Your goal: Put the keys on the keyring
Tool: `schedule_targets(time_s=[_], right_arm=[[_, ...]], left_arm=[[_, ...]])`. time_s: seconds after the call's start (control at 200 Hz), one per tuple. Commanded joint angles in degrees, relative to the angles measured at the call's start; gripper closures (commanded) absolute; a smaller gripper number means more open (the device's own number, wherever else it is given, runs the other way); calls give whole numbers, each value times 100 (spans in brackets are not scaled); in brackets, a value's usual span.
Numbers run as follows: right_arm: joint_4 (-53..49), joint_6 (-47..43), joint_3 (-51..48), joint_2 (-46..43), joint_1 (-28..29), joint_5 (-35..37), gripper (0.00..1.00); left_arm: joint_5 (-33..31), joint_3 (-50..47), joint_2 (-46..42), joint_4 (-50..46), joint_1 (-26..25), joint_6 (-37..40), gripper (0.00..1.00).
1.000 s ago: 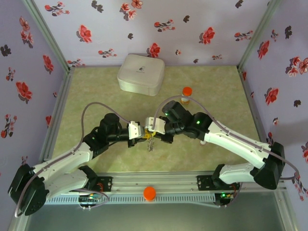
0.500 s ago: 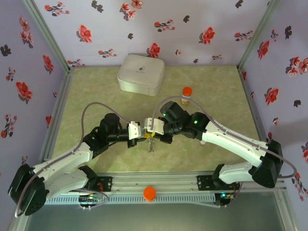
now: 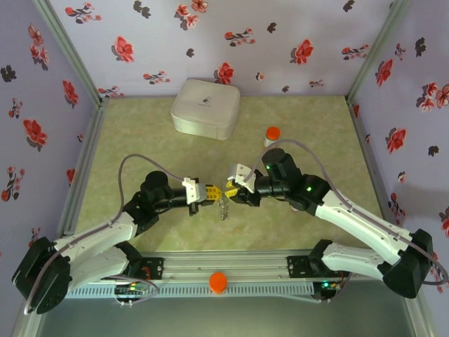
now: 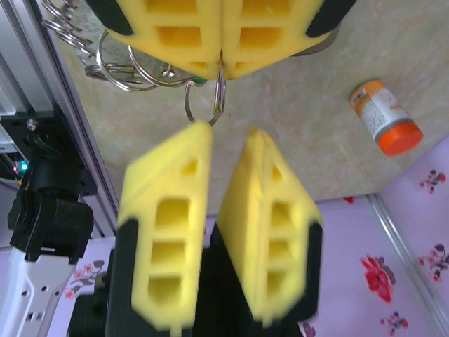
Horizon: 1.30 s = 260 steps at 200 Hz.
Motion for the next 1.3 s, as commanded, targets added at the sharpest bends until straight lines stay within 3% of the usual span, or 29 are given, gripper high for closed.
schedule_targets(time_s=[0.0,0.26,0.515,0.73,0.865,0.94,1.11,1.295], right_arm=[[207,200,-111,-69,-23,-252,74],[236,398,-257,-364,-28,-152,73],[605,472,-268,-87,-25,-239,76],[701,507,-196,57,-29,-308,86],[600,478,-141,53,-29,-283,100],[355,378,-21,96,-15,-142,100],[-733,-280,584,360,241,610,100],[-1604,-819,1209,774,623,1142,100]], left_arm=[[210,2,54,674,-21,-183,100],[211,-13,141,741,-20,-196,100],[235,-52,153,911,-20,-316,100],[238,-70,144,936,-22,-344,100],[197,-56,152,901,-22,-337,100],[38,-39,126,742,-20,-273,87],[-164,298,72,-579,-22,324,88],[-160,438,176,-892,-21,372,86]])
